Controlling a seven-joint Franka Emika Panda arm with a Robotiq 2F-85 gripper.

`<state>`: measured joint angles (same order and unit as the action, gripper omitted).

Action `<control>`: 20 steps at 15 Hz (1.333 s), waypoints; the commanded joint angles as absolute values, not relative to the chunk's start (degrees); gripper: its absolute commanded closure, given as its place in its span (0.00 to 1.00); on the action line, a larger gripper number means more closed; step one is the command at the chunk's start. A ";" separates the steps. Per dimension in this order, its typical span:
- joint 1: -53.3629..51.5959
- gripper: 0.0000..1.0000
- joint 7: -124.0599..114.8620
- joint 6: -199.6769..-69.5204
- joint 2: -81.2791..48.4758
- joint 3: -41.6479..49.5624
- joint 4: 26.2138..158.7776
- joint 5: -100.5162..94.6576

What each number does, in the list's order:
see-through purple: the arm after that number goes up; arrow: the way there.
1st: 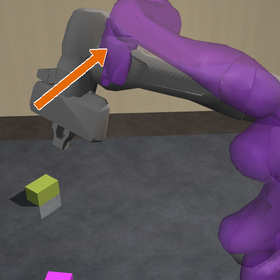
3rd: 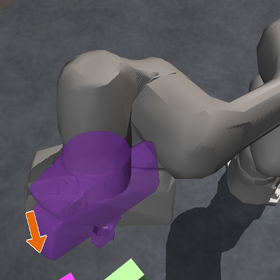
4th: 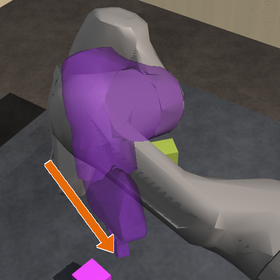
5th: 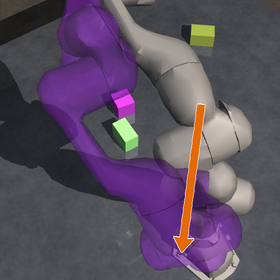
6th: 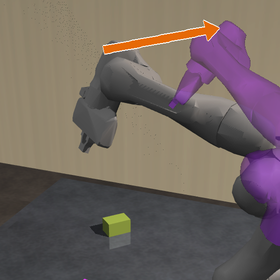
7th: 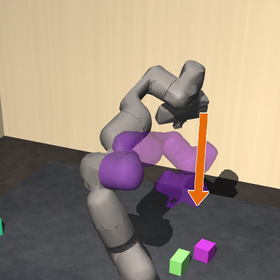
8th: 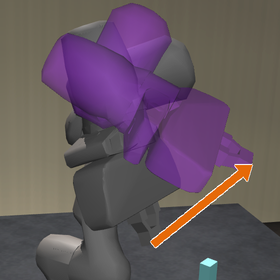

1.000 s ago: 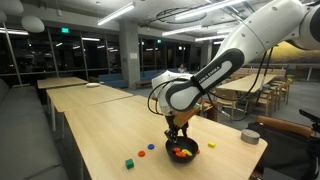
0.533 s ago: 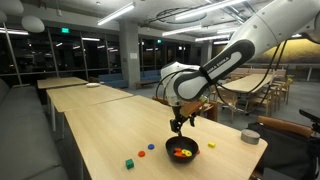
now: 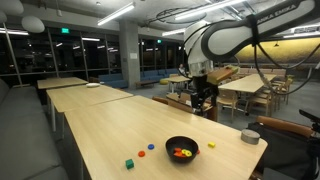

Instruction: Put some of the discs on the table in the bowl

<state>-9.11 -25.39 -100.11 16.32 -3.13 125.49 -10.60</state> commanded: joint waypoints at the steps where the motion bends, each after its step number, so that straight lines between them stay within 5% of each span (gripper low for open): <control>1: -7.49 0.00 -17.72 -95.47 30.82 -3.40 132.05 -4.04; 9: -4.20 0.00 -10.89 -92.84 55.79 -2.64 144.37 -1.56; 20: -2.32 0.00 -9.77 -90.40 61.84 -2.96 148.80 -0.88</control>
<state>-4.02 -10.98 -90.46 61.86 -2.00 148.94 -1.79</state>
